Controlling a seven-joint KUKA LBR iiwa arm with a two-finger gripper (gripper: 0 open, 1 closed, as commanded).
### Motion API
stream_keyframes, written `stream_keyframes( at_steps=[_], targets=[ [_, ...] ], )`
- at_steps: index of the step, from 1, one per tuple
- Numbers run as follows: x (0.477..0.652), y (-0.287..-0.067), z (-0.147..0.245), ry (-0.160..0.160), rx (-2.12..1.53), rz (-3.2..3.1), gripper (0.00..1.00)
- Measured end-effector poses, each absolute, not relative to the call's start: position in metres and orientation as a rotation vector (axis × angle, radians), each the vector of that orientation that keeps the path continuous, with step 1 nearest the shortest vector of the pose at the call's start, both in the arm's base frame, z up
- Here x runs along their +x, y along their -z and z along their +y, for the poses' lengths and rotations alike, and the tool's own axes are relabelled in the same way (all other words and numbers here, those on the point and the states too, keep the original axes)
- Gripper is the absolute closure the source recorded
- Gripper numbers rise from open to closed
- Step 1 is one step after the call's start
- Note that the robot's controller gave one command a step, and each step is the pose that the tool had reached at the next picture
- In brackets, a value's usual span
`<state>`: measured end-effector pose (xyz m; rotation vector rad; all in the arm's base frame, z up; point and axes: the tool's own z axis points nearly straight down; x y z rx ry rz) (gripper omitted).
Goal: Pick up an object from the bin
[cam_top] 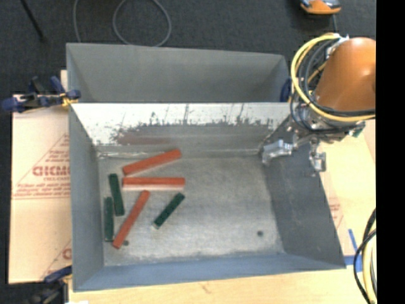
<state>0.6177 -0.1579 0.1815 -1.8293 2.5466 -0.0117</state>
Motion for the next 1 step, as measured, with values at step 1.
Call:
stream_keyframes(
  at_steps=[1],
  targets=[
    [0.5943, -0.1220, -0.1077, -0.007, -2.045, 2.382, 0.00]
  ],
)
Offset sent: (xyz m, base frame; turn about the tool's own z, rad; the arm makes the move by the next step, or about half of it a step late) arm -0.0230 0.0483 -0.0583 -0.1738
